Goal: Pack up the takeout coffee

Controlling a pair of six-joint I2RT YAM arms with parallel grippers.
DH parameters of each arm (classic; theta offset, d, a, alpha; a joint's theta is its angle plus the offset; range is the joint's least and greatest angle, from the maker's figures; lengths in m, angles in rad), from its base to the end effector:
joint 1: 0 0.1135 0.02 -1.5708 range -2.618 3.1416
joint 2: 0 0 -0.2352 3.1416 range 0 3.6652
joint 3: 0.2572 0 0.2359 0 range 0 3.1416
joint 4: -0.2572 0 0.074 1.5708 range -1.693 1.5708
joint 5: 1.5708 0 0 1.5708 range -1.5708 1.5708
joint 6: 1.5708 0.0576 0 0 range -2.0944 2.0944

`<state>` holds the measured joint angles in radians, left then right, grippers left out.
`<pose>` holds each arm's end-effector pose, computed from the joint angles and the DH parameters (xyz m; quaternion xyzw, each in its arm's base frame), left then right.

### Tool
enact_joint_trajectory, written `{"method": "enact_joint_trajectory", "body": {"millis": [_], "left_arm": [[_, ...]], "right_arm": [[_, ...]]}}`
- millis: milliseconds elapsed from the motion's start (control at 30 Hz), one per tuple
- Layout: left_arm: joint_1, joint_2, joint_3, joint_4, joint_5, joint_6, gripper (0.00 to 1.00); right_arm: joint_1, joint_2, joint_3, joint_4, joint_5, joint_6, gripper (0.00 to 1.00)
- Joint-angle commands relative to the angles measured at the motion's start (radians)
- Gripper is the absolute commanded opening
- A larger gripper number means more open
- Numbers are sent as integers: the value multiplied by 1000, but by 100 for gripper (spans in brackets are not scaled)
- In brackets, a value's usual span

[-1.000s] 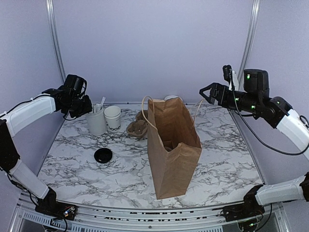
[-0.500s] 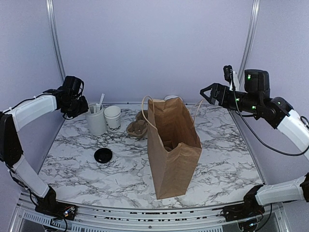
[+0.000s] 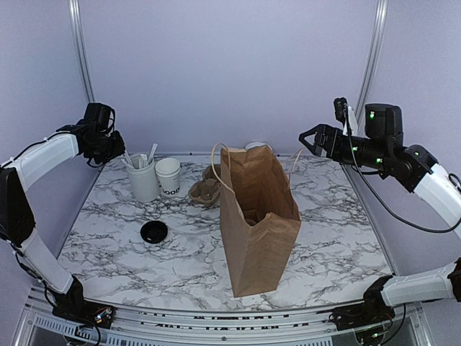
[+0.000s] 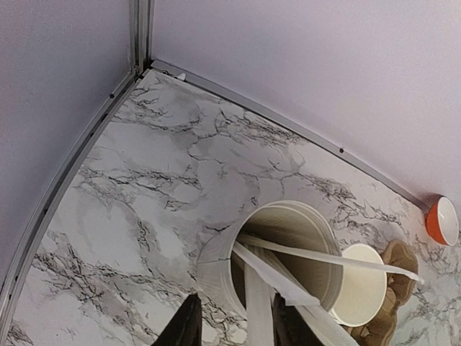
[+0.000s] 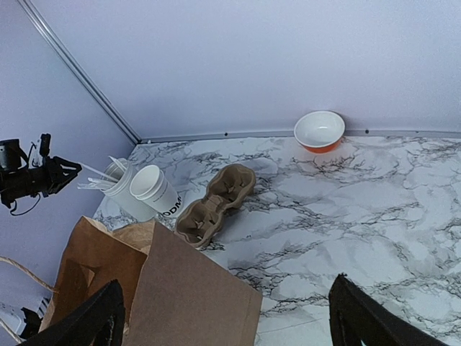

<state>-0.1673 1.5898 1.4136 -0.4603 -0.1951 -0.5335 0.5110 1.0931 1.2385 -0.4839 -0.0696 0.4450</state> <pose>0.3613 -0.0497 0.2902 -0.2049 0.8658 -0.0722 0.4508 0.2186 0.1272 0.3711 -0.0470 0.8145 0.2909 0.4998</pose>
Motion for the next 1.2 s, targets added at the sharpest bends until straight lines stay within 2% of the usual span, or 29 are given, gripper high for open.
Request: {"method": "enact_joint_trajectory", "body": {"millis": [0,300,700,1167], "left_arm": [[-1,9,13,12,72,8,35],[-1,-31,-5,17,89,16,30],[-1,53,39,48,115,68,29],[-3,150,92,137,272,108,29]], "right_arm": [[-8,-17,1,-3,6,9,95],[-9,-12,-5,3,-5,14,95],[-9,-10,-13,-2,-9,16,95],[-10,-7,-13,-12,-2,17,95]]}}
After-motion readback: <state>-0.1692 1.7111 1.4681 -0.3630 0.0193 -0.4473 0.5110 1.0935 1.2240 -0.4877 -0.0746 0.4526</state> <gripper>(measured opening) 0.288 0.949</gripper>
